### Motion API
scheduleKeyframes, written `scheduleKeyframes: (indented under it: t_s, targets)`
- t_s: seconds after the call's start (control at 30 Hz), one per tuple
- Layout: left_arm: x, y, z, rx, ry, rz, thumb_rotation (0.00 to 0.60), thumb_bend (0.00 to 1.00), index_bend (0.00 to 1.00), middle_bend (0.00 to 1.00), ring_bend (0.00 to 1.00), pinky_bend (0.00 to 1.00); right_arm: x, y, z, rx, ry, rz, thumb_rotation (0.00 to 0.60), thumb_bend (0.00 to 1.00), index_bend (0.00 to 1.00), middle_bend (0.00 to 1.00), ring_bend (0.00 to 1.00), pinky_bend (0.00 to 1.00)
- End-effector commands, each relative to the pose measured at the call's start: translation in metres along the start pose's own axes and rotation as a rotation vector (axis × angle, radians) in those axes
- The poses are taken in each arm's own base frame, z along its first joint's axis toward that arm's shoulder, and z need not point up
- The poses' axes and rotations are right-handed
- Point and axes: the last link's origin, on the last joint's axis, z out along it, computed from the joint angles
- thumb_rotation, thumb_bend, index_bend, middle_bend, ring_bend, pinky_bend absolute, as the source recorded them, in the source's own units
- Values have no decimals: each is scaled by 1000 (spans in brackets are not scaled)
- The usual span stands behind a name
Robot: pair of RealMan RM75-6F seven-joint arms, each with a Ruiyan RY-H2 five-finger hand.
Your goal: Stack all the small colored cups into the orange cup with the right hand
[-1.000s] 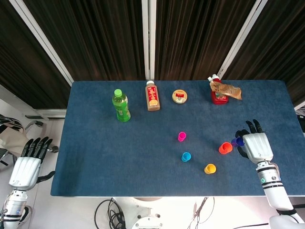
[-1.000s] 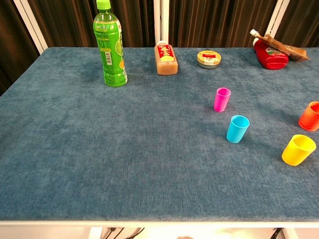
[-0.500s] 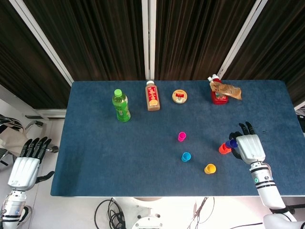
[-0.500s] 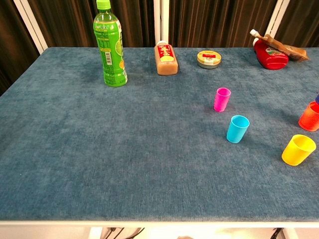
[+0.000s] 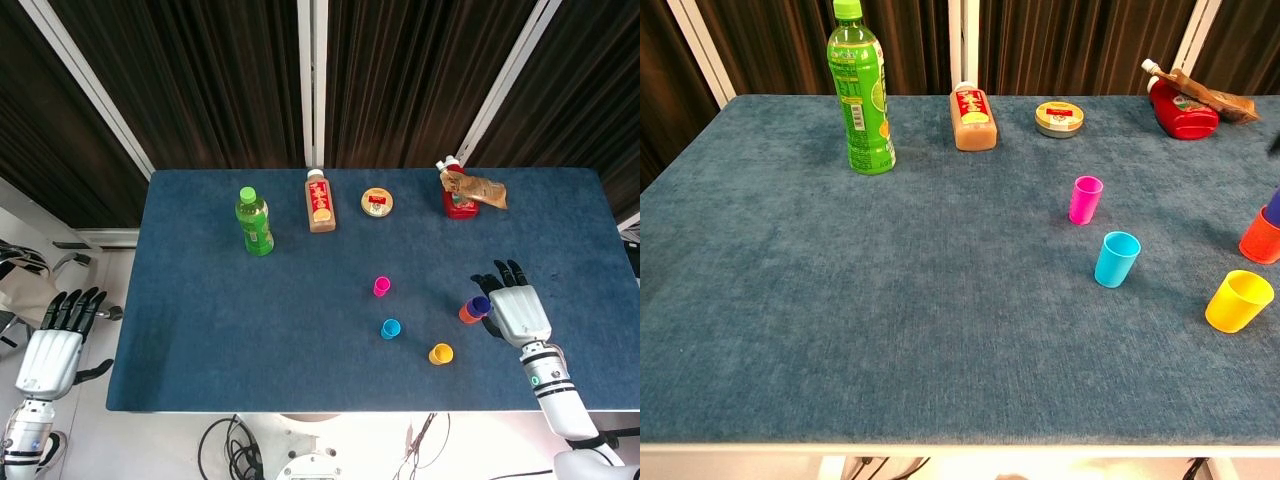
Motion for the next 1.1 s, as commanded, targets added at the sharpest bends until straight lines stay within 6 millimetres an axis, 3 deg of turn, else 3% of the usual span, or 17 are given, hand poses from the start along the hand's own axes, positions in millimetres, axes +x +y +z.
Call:
scheduleKeyframes:
  t_s: [0.03,0.3,0.6,1.1]
  targets:
    - [0,0,0,-1,1,-1,600,29,19,31,0,0,2,-1,-2,7,7,11,600,171,14,114,0,0]
    - [1,0,0,-1,1,1,600,28,19,30,0,0,15,-19,-31,116,40,26,600,171,4,148,0,0]
    - [0,4,-1,-9,2,-4,600,28,19,31,0,0,11,-34,-67,233,-85,16,600,161,18,169,0,0]
    - [1,0,-10,4,9,-15,600,29,19,31,0,0,-32,-44,-52,201,-147,-6,600,202,101,218,0,0]
